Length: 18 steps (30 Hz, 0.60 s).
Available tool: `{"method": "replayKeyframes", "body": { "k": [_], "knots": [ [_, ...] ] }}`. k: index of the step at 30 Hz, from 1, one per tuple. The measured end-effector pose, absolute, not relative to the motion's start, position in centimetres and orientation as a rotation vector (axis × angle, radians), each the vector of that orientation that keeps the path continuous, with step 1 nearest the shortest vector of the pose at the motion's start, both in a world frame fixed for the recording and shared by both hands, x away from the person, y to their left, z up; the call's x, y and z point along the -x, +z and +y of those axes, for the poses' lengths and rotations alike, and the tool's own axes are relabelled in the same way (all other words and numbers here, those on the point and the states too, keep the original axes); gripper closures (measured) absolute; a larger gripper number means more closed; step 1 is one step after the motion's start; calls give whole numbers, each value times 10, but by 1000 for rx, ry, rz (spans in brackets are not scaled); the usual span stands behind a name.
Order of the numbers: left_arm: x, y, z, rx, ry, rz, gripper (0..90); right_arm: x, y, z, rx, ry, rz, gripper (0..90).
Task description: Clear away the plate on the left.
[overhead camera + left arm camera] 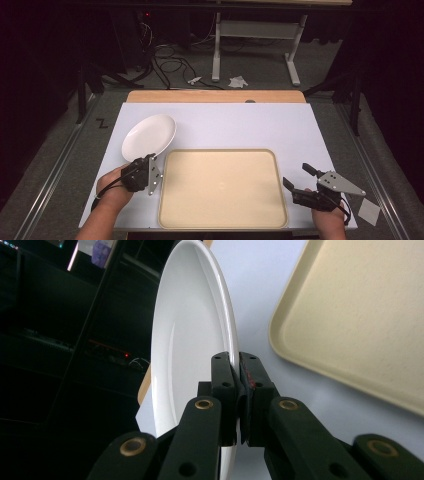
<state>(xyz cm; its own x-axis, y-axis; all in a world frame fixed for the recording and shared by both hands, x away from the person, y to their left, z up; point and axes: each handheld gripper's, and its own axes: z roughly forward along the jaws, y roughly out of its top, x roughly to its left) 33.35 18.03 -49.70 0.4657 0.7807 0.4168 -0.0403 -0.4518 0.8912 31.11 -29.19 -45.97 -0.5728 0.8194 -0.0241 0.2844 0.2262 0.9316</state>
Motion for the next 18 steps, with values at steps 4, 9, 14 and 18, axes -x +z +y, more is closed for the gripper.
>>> {"method": "replayKeyframes", "body": {
  "k": [4,9,14,18],
  "knots": [
    [-327,-492,177,-1781,1104,594,867,-312,-460,-292,-1012,1332,1984,162],
    [-319,-487,172,-1762,1097,563,868,-310,-460,-292,-1021,1335,1982,163],
    [-314,-485,166,-1758,1085,543,868,-311,-461,-293,-1032,1335,1978,162],
    [-310,-483,160,-1767,1082,506,868,-312,-461,-293,-1021,1334,1981,163]
  ]
}}
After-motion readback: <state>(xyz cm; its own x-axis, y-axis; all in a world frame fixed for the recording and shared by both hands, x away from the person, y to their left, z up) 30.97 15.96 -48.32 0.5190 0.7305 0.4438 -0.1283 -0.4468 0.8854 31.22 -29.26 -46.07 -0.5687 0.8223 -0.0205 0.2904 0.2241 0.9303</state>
